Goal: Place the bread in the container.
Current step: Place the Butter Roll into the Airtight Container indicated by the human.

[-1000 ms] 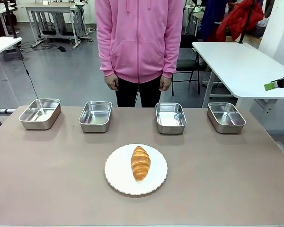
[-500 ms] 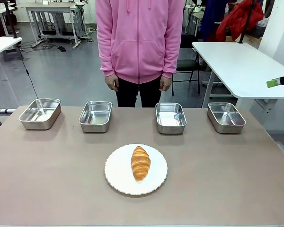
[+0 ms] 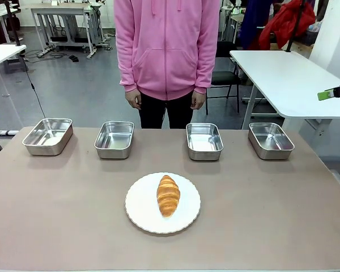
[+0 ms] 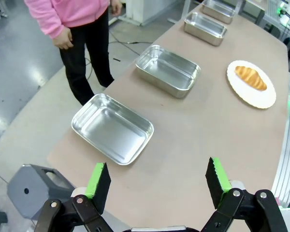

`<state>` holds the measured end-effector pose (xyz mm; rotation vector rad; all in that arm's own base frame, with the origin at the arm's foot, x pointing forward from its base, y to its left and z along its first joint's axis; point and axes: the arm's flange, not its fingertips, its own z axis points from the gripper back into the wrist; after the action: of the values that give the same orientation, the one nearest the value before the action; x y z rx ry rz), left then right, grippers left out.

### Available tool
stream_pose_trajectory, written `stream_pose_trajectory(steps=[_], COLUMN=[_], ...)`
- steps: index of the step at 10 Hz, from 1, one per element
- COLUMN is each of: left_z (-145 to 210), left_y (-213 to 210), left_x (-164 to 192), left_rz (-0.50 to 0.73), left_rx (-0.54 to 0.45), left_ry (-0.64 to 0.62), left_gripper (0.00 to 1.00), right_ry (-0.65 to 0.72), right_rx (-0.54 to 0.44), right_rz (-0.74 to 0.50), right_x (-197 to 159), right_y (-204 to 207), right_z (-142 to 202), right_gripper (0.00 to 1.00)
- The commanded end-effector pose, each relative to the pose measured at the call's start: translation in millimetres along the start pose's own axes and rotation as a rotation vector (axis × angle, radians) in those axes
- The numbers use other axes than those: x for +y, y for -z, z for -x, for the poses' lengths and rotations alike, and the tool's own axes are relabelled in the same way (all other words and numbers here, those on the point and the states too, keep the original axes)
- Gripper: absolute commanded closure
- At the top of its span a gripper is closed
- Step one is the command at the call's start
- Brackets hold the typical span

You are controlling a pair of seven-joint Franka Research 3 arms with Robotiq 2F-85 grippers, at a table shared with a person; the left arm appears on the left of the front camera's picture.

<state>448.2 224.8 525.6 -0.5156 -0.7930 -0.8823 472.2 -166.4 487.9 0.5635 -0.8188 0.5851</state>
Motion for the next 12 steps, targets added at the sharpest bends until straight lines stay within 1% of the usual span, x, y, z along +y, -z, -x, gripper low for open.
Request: stream_pose_trajectory(steps=[1, 2, 3, 5, 8, 9, 12], left_z=[-3.0, -5.3, -7.5, -11.8, -14.5, -11.4, -11.4], left_y=[0.3, 0.1, 0.6, 1.6, 6.2, -1.4, -1.4], left_x=[-17.0, -21.0, -27.8, -37.5, -37.6, -34.0, -34.0], left_rz=[-0.033, -0.036, -0.036, -0.030, -0.038, -0.012, -0.012], left_rx=[-0.005, -0.010, -0.032, -0.037, -0.040, -0.027, -0.027], left_ry=[-0.040, -0.053, -0.048, -0.025, -0.063, -0.018, -0.018], left_gripper=[0.00, 0.00, 0.00, 0.00, 0.00, 0.00, 0.00], right_ry=[0.013, 0.015, 0.014, 0.015, 0.010, -0.008, -0.008], right_rx=[-0.034, -0.035, -0.034, -0.038, -0.026, -0.008, -0.008], right_rz=[0.030, 0.031, 0.032, 0.031, 0.026, 0.013, 0.013], right_x=[14.4, 17.6, 20.6, 24.3, 26.5, 20.3, 20.3], right_y=[4.0, 5.5, 6.4, 4.6, 2.5, 1.5, 1.5], right_z=[0.9, 0.2, 0.2, 1.1, 3.7, 2.7, 2.7], right_gripper=[0.00, 0.00, 0.00, 0.00, 0.00, 0.00, 0.00])
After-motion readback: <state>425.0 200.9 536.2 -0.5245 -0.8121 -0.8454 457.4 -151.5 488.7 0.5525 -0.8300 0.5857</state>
